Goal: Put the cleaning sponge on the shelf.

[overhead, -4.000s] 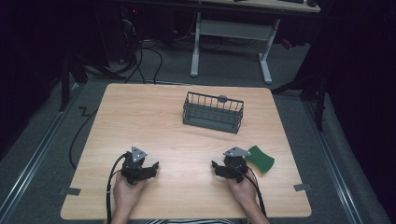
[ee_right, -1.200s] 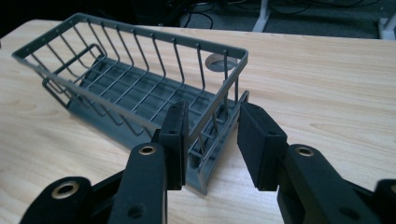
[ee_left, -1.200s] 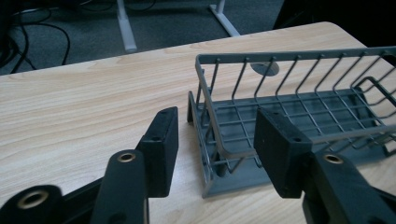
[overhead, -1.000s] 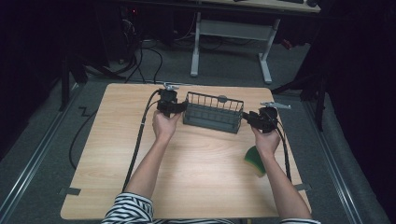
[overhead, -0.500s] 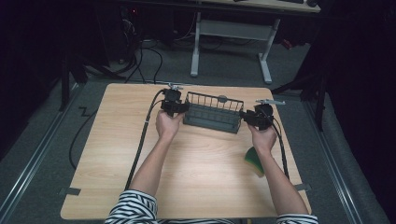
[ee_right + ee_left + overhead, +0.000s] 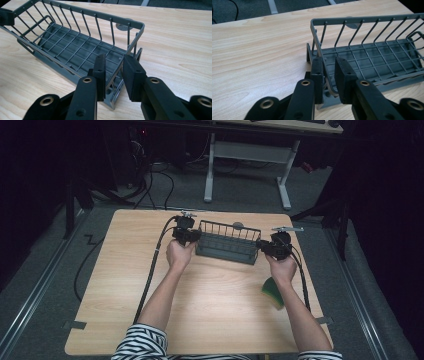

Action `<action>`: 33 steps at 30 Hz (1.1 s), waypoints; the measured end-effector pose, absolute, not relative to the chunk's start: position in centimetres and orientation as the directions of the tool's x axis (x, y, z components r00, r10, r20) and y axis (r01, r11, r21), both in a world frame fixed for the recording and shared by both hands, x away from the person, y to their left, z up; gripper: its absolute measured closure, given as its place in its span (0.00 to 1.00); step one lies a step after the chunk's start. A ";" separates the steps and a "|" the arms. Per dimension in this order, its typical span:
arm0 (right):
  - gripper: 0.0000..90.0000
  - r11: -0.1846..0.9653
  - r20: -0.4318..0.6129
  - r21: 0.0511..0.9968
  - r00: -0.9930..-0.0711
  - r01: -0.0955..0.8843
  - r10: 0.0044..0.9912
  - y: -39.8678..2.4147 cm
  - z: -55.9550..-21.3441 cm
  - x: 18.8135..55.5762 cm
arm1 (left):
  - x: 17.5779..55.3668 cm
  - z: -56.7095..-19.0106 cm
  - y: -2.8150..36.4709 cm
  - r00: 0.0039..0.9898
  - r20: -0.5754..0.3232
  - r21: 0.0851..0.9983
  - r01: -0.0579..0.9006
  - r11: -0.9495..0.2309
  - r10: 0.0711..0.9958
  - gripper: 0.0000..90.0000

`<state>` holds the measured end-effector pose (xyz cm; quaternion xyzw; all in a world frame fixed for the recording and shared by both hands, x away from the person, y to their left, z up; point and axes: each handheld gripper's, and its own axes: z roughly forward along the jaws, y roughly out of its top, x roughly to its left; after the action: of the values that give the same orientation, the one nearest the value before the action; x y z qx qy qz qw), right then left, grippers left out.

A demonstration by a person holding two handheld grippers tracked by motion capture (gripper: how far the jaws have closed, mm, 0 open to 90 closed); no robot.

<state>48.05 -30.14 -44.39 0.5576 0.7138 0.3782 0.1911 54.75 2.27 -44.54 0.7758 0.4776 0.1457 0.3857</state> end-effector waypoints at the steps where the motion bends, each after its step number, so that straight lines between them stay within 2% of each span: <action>1: 0.82 0.095 0.148 0.752 -0.308 0.652 0.940 -30.1 -44.4 47.9 | 54.6 -44.6 2.3 0.503 -0.144 0.739 0.628 -0.246 0.852 0.87; 13: 0.81 0.185 0.090 0.737 -0.365 0.650 0.926 -29.4 -43.9 46.3 | 53.1 -44.5 3.3 0.526 -0.145 0.731 0.628 -0.268 0.838 0.88; 24: 0.81 0.180 0.116 0.736 -0.383 0.653 0.916 -29.5 -43.9 45.1 | 52.2 -44.3 3.6 0.541 -0.138 0.720 0.630 -0.291 0.830 0.89; 27: 0.80 0.190 0.113 0.731 -0.390 0.656 0.914 -29.4 -43.8 44.9 | 51.9 -44.2 3.6 0.546 -0.118 0.715 0.627 -0.311 0.830 0.88; 33: 0.80 0.222 0.098 0.724 -0.416 0.654 0.904 -29.0 -43.6 44.1 | 51.1 -44.2 4.3 0.547 -0.133 0.715 0.630 -0.302 0.827 0.89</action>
<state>44.08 -28.98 -43.60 0.5112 0.7618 0.3573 0.1753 51.10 4.25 -44.25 0.7960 0.4576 0.1314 0.3738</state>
